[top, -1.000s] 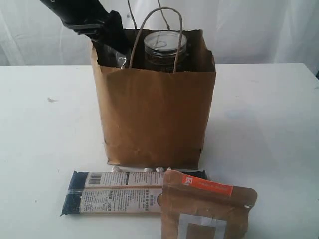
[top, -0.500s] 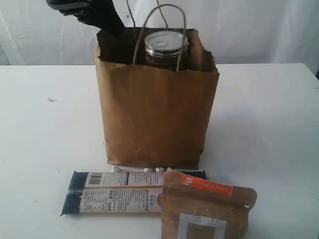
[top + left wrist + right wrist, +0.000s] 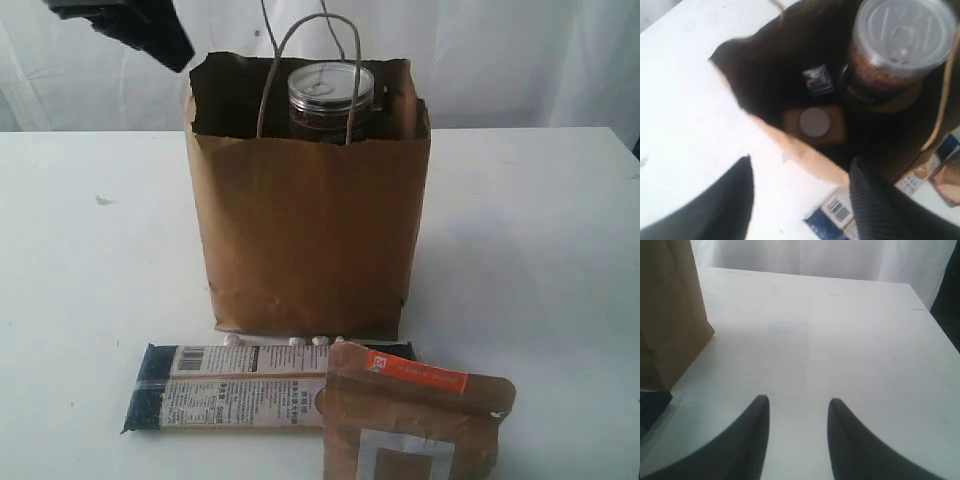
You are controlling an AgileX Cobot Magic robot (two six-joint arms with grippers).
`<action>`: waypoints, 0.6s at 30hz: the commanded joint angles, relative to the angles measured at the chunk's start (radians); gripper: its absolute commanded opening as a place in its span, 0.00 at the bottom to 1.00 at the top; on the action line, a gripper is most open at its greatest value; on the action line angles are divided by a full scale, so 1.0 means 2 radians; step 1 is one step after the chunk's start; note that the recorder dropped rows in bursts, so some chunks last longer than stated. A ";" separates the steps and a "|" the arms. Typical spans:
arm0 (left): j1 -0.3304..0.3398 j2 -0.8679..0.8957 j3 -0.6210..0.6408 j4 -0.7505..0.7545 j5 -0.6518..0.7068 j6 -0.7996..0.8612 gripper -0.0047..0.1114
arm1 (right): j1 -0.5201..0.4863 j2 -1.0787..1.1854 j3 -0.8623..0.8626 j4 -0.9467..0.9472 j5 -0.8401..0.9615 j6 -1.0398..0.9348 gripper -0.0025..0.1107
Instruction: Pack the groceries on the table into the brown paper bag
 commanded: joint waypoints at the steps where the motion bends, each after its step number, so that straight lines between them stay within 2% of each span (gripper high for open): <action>1: -0.002 -0.017 -0.003 0.065 0.050 -0.038 0.31 | -0.001 -0.002 0.001 0.001 -0.003 0.002 0.34; 2: -0.002 -0.021 -0.002 0.068 0.052 -0.039 0.22 | -0.001 -0.002 0.001 0.001 -0.003 0.002 0.34; 5: -0.002 -0.032 -0.002 0.068 0.053 -0.039 0.04 | -0.001 -0.002 0.001 0.001 -0.003 0.002 0.34; 12: -0.002 -0.075 0.003 0.045 0.016 -0.077 0.04 | -0.001 -0.002 0.001 0.001 -0.003 0.002 0.34; 15: -0.002 -0.105 0.034 0.033 -0.006 -0.087 0.04 | -0.001 -0.002 0.001 0.001 -0.003 0.002 0.34; 18: -0.002 -0.149 0.093 0.033 -0.043 -0.094 0.04 | -0.001 -0.002 0.001 0.001 -0.003 0.002 0.34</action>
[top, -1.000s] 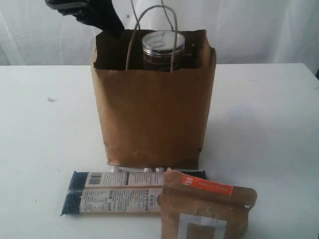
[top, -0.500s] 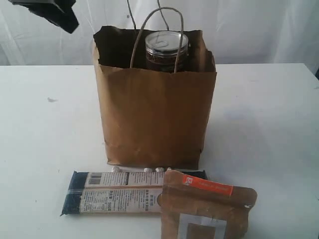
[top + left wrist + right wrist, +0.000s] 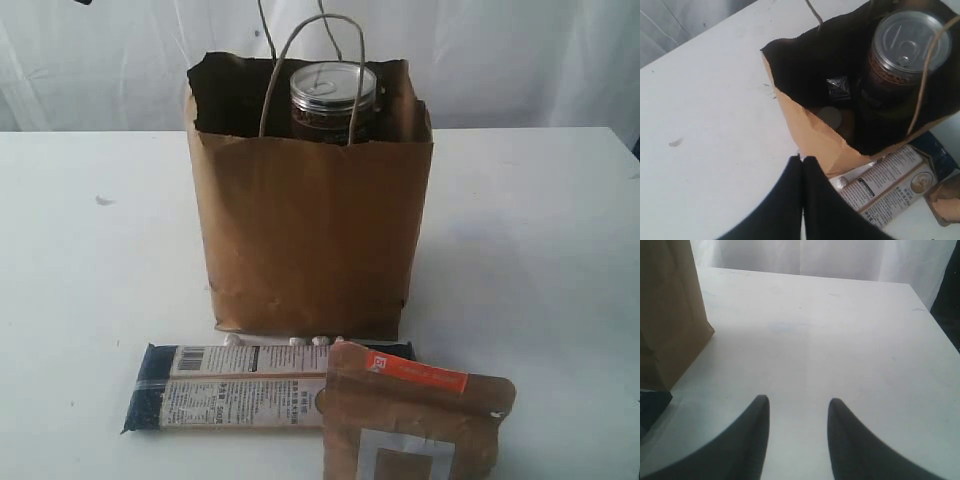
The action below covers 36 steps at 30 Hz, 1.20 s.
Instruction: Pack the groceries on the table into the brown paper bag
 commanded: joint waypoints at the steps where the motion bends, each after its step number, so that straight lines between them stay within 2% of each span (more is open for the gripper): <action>1: -0.002 -0.066 0.079 -0.011 -0.045 -0.013 0.04 | -0.001 -0.002 0.001 0.001 -0.003 0.001 0.34; 4: -0.002 -0.119 0.155 -0.013 -0.094 -0.025 0.04 | -0.001 -0.002 0.001 0.001 -0.003 0.001 0.34; 12: -0.002 -0.280 0.403 -0.093 -0.231 -0.024 0.04 | -0.001 -0.002 0.001 0.001 -0.003 0.001 0.34; 17: -0.002 -0.363 0.500 -0.138 -0.252 -0.026 0.04 | -0.001 -0.002 0.001 0.001 -0.003 0.001 0.34; 21: -0.002 -0.397 0.533 -0.159 -0.204 -0.039 0.04 | -0.001 -0.002 0.001 0.001 -0.003 0.001 0.34; 26: -0.002 -0.405 0.543 -0.157 -0.163 -0.039 0.04 | -0.001 -0.002 0.001 0.001 -0.003 0.001 0.34; 36: -0.002 -0.406 0.543 -0.151 -0.173 -0.039 0.04 | -0.001 -0.002 0.001 0.001 -0.003 0.001 0.34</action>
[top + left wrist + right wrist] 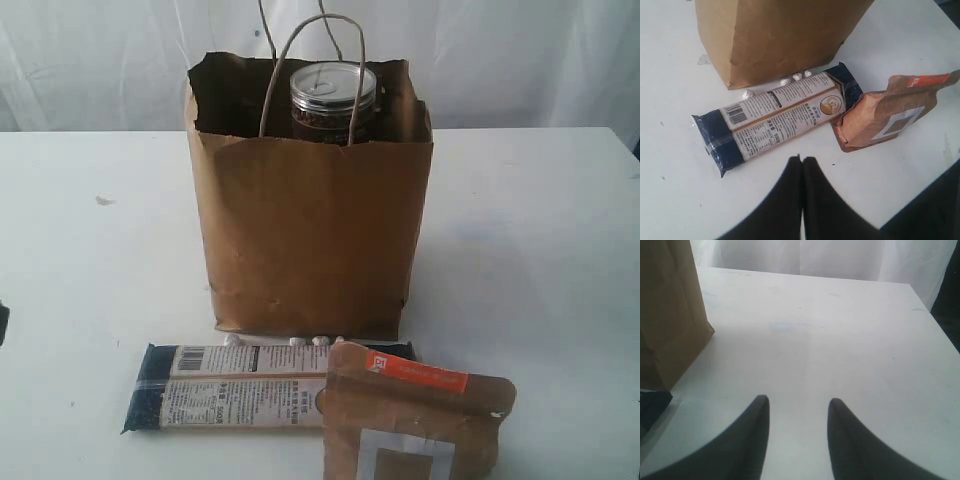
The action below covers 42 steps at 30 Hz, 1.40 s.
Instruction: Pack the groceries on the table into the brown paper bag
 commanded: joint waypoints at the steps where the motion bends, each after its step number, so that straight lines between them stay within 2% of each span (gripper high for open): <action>1: -0.002 -0.004 0.003 0.000 -0.014 -0.003 0.04 | -0.001 -0.002 0.001 0.001 -0.003 -0.001 0.34; 9: -0.002 -0.012 0.013 -0.019 -0.155 -0.003 0.04 | -0.001 -0.002 0.001 0.001 -0.003 -0.001 0.34; 11: -0.002 -0.041 0.038 -0.009 -0.205 -0.003 0.04 | -0.001 -0.002 0.001 0.001 -0.003 -0.001 0.34; 13: 0.004 -0.091 0.084 -0.003 -0.291 -0.003 0.04 | -0.001 -0.002 0.001 0.001 -0.003 -0.001 0.34; 15: 0.034 -0.145 0.139 -0.003 -0.335 -0.005 0.04 | -0.001 -0.002 0.001 0.001 -0.003 -0.001 0.34; 17: 0.074 -0.199 0.199 0.000 -0.330 -0.007 0.04 | -0.001 -0.002 0.001 0.001 -0.003 -0.001 0.34; 19: 0.099 -0.234 0.235 0.000 -0.318 -0.007 0.04 | -0.001 -0.002 0.001 0.001 -0.003 -0.001 0.34; 23: 0.127 -0.285 0.295 0.015 -0.314 -0.007 0.04 | -0.001 -0.002 0.001 0.001 -0.003 -0.001 0.34; 30: 0.132 -0.296 0.366 0.029 -0.314 -0.007 0.04 | -0.001 -0.002 0.001 0.001 -0.003 -0.001 0.34; 38: 0.132 -0.296 0.367 0.054 -0.307 -0.013 0.04 | -0.001 -0.002 0.001 0.001 -0.003 0.008 0.34; 42: 0.132 -0.296 0.367 0.077 -0.306 -0.053 0.04 | -0.001 -0.002 0.001 0.001 -0.003 0.021 0.34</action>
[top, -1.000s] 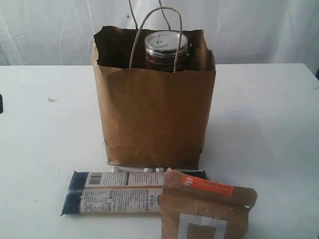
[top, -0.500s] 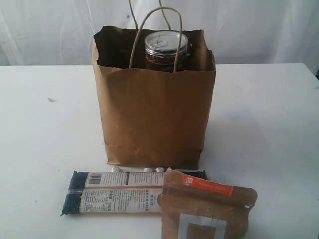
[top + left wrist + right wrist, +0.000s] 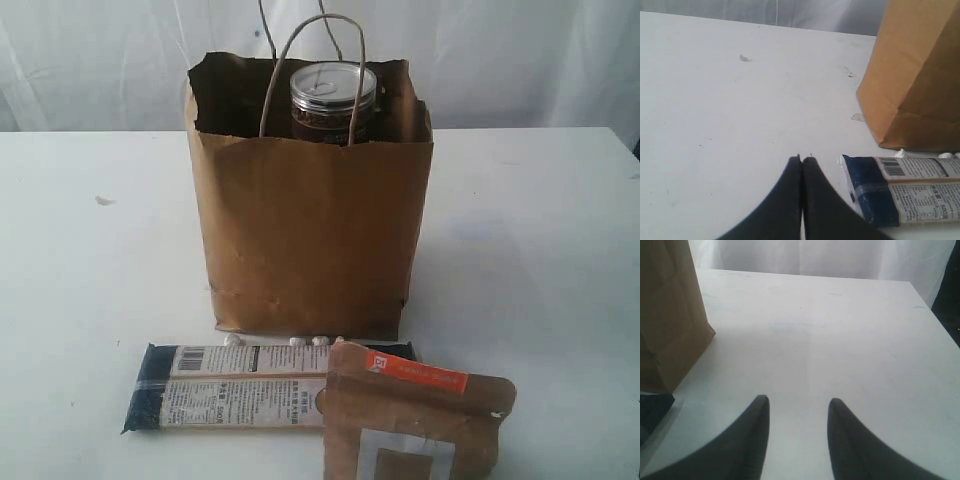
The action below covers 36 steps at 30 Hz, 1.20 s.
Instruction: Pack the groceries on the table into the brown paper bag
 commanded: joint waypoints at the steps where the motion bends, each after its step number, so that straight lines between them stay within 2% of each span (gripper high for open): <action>1: 0.000 -0.002 0.002 0.021 0.005 -0.040 0.04 | -0.001 -0.002 0.001 0.001 -0.003 0.010 0.34; 30: 0.000 -0.002 0.002 0.033 0.005 -0.036 0.04 | -0.001 -0.002 0.001 0.001 -0.009 0.010 0.34; 32: 0.000 -0.002 0.002 0.033 0.005 -0.036 0.04 | -0.001 -0.002 0.001 0.020 -0.032 0.027 0.34; 33: 0.000 -0.002 0.002 0.033 0.005 -0.036 0.04 | -0.001 -0.002 0.001 0.071 -0.066 0.070 0.34; 36: 0.000 -0.002 0.002 0.033 0.005 -0.036 0.04 | -0.001 -0.002 0.001 0.115 -0.126 0.143 0.34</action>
